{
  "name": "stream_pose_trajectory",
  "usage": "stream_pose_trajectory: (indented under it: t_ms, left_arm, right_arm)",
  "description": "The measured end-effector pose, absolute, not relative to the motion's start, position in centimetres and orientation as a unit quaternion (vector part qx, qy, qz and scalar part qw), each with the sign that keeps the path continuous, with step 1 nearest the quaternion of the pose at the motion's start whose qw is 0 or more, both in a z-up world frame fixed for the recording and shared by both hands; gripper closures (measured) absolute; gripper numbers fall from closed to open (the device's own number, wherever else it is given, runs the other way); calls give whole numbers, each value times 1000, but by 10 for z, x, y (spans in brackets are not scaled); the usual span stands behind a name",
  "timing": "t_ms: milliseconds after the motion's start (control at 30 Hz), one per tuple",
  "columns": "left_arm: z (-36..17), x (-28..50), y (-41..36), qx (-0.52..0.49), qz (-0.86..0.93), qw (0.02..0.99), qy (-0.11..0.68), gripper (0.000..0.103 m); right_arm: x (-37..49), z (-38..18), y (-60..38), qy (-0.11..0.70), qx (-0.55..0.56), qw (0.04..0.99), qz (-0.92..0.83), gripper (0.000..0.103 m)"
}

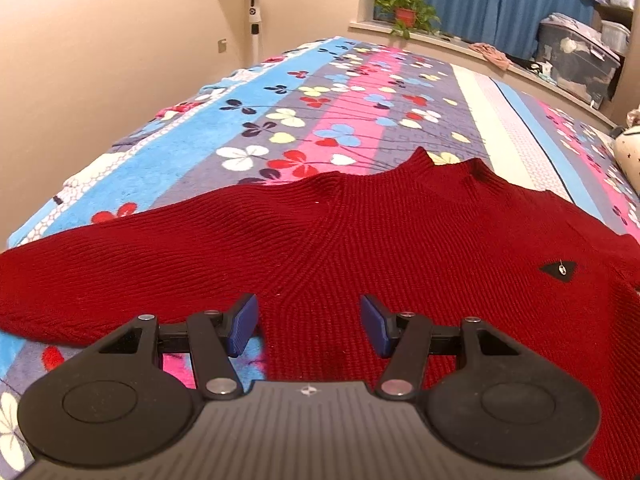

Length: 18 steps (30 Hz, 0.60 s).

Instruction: Fold small clothes

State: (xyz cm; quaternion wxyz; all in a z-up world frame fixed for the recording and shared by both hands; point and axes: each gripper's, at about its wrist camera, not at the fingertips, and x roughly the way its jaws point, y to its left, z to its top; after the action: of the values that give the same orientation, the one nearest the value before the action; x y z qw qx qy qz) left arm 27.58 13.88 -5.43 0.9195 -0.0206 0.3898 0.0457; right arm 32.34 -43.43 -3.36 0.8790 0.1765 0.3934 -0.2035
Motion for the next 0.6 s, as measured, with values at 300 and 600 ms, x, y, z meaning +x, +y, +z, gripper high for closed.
stream_pose_trajectory:
  t_ms: [300, 600]
  left_arm:
    - [-57, 264, 151, -22, 59, 917, 393, 39]
    - [-56, 178, 159, -21, 41, 908, 416, 37]
  right_arm:
    - [208, -56, -331, 471, 158, 864, 76, 57]
    - [146, -59, -294, 458, 108, 877, 98, 64]
